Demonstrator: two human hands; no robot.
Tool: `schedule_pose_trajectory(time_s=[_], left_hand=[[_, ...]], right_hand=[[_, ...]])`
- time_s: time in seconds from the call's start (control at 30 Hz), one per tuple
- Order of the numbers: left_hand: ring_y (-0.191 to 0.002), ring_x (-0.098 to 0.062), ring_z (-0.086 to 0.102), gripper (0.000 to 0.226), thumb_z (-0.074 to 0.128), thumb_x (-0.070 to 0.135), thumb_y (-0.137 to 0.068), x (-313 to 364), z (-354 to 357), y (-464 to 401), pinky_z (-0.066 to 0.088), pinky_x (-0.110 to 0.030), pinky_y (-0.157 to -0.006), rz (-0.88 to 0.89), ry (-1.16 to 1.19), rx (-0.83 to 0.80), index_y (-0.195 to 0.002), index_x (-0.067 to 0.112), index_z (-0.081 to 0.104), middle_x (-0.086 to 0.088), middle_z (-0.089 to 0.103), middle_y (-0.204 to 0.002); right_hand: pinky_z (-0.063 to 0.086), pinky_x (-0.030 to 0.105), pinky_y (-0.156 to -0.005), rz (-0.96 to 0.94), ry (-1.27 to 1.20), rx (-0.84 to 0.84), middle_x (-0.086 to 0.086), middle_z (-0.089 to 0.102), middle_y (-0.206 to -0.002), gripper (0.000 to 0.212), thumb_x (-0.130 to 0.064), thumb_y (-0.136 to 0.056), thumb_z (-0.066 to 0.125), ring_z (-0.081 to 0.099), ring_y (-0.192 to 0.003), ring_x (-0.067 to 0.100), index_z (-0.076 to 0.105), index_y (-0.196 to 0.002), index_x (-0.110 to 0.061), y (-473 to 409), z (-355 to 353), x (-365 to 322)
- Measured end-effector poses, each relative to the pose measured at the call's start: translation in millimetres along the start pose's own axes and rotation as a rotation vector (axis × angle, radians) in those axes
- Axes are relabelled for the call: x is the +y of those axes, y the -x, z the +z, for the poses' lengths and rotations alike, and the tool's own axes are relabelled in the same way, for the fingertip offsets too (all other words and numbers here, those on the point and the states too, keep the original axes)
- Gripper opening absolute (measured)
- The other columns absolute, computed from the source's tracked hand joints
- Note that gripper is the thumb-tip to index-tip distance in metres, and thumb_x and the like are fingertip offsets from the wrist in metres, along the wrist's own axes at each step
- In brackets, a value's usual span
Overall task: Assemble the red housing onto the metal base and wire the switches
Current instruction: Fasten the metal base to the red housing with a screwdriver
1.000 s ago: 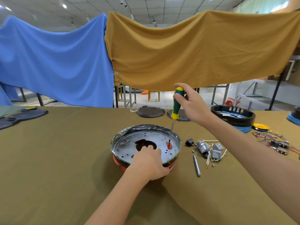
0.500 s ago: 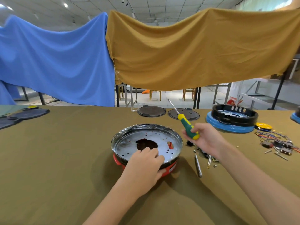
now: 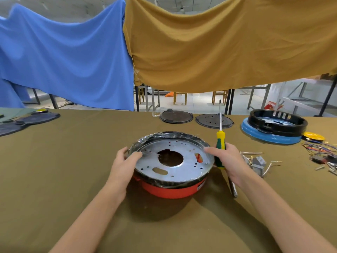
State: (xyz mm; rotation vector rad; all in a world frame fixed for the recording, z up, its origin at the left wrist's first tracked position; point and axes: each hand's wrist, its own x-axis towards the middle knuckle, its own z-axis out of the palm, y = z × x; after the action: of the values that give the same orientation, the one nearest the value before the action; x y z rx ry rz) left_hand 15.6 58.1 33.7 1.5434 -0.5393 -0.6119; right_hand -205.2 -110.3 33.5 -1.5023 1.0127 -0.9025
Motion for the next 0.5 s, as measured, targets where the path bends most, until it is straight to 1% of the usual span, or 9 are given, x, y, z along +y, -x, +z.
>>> schedule_pose_trajectory(time_s=[0.03,0.07,0.1,0.17,0.27,0.33,0.4,0.47,0.5], left_hand=[[-0.092,-0.015,0.067,0.029,0.061,0.022,-0.09,0,0,-6,0.055,-0.032,-0.077,-0.035,0.061,-0.038,-0.118,0.02,0.061,-0.001,0.069,-0.107],[-0.072,-0.011,0.068,0.013,0.059,0.017,-0.089,0,-1,-9,0.052,-0.026,-0.058,-0.04,0.096,-0.068,-0.1,0.018,0.065,0.0,0.071,-0.088],[-0.057,-0.01,0.063,0.009,0.056,0.012,-0.088,0,-1,-12,0.045,-0.022,-0.046,-0.027,0.109,-0.09,-0.085,0.017,0.063,0.002,0.068,-0.073],[-0.047,-0.011,0.054,0.014,0.051,0.008,-0.086,-4,-1,-19,0.036,-0.02,-0.038,0.001,0.118,-0.106,-0.076,0.015,0.058,0.002,0.061,-0.061],[-0.047,-0.012,0.051,0.013,0.048,0.007,-0.084,-9,0,-23,0.034,-0.019,-0.037,0.049,0.13,-0.113,-0.079,0.013,0.058,0.001,0.057,-0.061],[-0.05,-0.01,0.054,0.014,0.048,0.009,-0.086,-10,0,-22,0.037,-0.018,-0.039,0.076,0.16,-0.126,-0.084,0.013,0.061,0.002,0.061,-0.064],[-0.062,-0.013,0.063,0.018,0.049,0.012,-0.088,-10,-1,-21,0.046,-0.022,-0.05,0.091,0.218,-0.162,-0.095,0.011,0.065,-0.001,0.069,-0.077],[-0.08,-0.02,0.069,0.025,0.051,0.015,-0.089,-9,-3,-21,0.051,-0.032,-0.068,0.078,0.273,-0.193,-0.105,0.008,0.068,-0.007,0.074,-0.092],[-0.085,-0.023,0.068,0.027,0.052,0.016,-0.088,-8,-4,-20,0.051,-0.034,-0.072,0.061,0.289,-0.215,-0.108,0.007,0.068,-0.009,0.074,-0.096]], right_hand=[[0.051,0.048,-0.088,-0.005,-0.011,0.004,0.02,0.07,-0.093,0.039,-0.028,-0.079,0.08,0.065,-0.086,0.03,0.059,-0.096,0.0,0,-1,0],[0.052,0.048,-0.087,-0.004,-0.016,0.003,0.017,0.071,-0.089,0.035,-0.028,-0.079,0.079,0.065,-0.085,0.029,0.059,-0.093,-0.003,0,-1,1],[0.053,0.048,-0.085,0.003,-0.009,-0.002,0.013,0.072,-0.089,0.034,-0.028,-0.079,0.079,0.066,-0.087,0.029,0.059,-0.092,-0.004,1,-2,2],[0.057,0.045,-0.08,0.026,0.007,-0.016,0.011,0.074,-0.094,0.031,-0.028,-0.08,0.078,0.07,-0.088,0.027,0.063,-0.097,-0.007,2,-2,6],[0.056,0.031,-0.058,0.031,-0.037,-0.018,0.008,0.073,-0.086,0.018,-0.019,-0.083,0.074,0.071,-0.072,0.018,0.062,-0.093,-0.011,5,1,8],[0.057,0.04,-0.066,0.024,-0.029,-0.005,0.016,0.069,-0.09,0.021,-0.016,-0.081,0.071,0.067,-0.08,0.027,0.06,-0.097,-0.007,6,4,8],[0.054,0.05,-0.08,0.02,-0.004,0.005,0.025,0.065,-0.102,0.031,-0.016,-0.08,0.071,0.062,-0.086,0.032,0.058,-0.104,-0.002,8,6,7],[0.054,0.049,-0.079,0.028,-0.036,0.01,0.026,0.066,-0.105,0.033,-0.022,-0.082,0.071,0.062,-0.084,0.03,0.059,-0.104,-0.001,10,6,5],[0.053,0.045,-0.074,0.034,-0.055,0.012,0.024,0.067,-0.104,0.035,-0.028,-0.083,0.071,0.064,-0.083,0.029,0.061,-0.103,-0.001,10,5,4]])
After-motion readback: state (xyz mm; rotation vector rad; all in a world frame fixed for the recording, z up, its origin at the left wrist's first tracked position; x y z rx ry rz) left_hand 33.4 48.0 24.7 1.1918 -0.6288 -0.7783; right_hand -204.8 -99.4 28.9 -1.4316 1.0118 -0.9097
